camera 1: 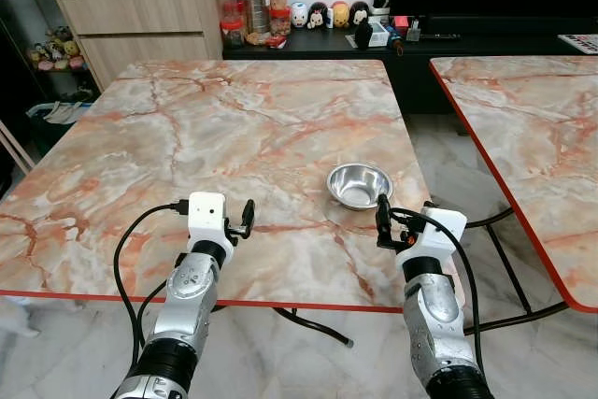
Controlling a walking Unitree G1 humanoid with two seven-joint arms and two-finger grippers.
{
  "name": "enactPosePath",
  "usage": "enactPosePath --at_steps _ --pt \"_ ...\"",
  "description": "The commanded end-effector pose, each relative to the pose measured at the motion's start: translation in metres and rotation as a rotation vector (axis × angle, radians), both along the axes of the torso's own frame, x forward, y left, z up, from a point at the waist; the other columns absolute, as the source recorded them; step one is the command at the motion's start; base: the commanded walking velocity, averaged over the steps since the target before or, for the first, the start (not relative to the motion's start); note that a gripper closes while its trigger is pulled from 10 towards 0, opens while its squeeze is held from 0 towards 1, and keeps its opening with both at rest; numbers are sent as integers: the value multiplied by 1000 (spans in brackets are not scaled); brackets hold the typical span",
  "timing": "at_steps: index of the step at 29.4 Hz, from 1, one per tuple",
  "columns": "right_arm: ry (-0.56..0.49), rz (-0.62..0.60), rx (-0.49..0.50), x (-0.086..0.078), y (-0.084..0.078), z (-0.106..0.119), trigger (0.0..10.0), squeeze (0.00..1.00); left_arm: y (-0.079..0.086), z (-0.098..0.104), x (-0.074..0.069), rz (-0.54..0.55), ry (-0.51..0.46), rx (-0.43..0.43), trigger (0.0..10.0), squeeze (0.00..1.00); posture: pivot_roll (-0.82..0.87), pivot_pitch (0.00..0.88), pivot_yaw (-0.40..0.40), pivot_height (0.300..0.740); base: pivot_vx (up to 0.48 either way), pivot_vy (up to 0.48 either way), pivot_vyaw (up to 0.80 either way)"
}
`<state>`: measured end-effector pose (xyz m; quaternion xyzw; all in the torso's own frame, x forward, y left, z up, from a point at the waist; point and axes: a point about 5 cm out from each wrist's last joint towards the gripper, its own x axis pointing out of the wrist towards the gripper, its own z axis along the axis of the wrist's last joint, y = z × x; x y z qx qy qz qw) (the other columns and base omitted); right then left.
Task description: Setting the table
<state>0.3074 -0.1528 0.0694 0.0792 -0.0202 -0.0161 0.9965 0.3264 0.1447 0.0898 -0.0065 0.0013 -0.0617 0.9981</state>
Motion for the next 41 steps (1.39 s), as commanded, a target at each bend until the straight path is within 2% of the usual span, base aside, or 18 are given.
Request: enactPosePath --at_steps 1,8,41 --pt "-1 6 -13 1 2 1 10000 0 3 2 0 8 -1 9 10000 0 -33 0 26 740 0 0 0" --pt "-1 12 -23 1 3 1 10000 0 3 1 0 8 -1 9 10000 0 -33 0 27 740 0 0 0" --pt "-6 6 -1 1 2 1 10000 0 5 0 -1 10 0 11 10000 0 -33 0 25 740 272 0 43"
